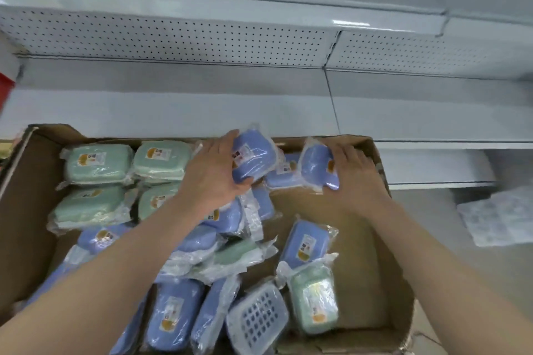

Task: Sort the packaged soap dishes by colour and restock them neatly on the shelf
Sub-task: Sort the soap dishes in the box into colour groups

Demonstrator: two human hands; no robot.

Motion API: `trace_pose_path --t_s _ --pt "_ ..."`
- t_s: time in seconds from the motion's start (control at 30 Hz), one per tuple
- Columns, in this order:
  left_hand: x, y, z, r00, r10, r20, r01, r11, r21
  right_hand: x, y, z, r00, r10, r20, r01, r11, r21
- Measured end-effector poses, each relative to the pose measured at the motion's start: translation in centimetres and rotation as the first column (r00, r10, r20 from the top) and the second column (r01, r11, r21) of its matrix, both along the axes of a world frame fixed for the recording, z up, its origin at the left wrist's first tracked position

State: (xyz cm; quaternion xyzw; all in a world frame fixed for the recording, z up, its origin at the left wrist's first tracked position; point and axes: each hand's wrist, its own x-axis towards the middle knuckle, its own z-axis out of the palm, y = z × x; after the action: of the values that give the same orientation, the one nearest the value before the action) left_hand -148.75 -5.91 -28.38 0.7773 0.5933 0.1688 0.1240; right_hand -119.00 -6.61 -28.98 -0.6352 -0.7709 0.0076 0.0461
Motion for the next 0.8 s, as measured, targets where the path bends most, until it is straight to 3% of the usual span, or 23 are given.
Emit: trace_pose_path --t_s 0.13,0.23,0.6,0.8 --pt "6.2 0.1 -1.4 0.983 -0.180 -0.034 0.180 0.984 0.006 5.3 -3.6 -2.9 0.978 0.002 0.209 0.049 0.970 -0.239" --pt "9.0 -0.5 -3.4 0.963 -0.255 -0.088 0.252 0.967 -0.045 6.1 -4.7 -5.1 0.966 0.060 0.250 0.028 0.942 -0.333" --pt "12.9 -1.0 -7.5 0.862 -0.431 -0.266 0.362 0.892 -0.272 7.3 -3.1 -8.0 0.983 0.073 0.165 -0.036 0.975 -0.217" --pt "14.3 -0.3 -9.1 0.865 -0.419 -0.277 0.326 0.887 -0.326 8.0 -3.3 -8.1 0.987 0.076 0.144 -0.040 0.972 -0.232"
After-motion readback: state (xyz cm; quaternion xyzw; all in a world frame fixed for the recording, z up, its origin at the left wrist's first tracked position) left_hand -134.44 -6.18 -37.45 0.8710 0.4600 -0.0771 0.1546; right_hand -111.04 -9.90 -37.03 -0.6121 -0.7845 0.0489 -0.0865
